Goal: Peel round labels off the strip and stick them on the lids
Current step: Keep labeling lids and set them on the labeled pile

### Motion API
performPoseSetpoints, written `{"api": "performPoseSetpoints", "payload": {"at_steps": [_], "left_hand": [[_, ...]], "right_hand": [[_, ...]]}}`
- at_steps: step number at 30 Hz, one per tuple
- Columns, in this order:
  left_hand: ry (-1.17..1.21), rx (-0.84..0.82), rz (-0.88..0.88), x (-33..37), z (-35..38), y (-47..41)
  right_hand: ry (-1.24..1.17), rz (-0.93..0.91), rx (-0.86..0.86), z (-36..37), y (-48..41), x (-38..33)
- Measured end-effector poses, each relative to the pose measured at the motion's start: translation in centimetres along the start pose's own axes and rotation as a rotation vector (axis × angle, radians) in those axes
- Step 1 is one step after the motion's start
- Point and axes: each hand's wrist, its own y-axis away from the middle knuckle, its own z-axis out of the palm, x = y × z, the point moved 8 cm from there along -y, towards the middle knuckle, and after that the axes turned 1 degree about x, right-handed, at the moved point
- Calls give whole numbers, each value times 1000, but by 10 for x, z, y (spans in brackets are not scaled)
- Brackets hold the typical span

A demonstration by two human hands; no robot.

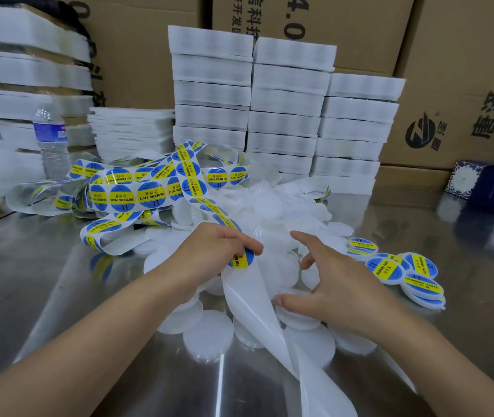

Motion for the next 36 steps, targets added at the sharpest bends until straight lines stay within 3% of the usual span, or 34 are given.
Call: {"api": "performPoseSetpoints", "payload": {"at_steps": [6,12,18,23,30,36], "left_hand": [[-5,6,-3,1,0,2],[-17,8,-23,0,1,3],[15,-147,-52,-3,15,6],[13,-156,-59,-6,16,5],[69,-206,-67,-5,18,7],[182,-189,-82,-5,14,7]], "right_hand": [[-37,-15,6,0,-1,2],[-174,-49,159,-19,-1,0],[-274,-232,318,-32,8,-19],[-238,-347,402,-34,12,-31],[-233,-451,409,-32,16,-39],[-444,-438,649,-59,30,-36]]}}
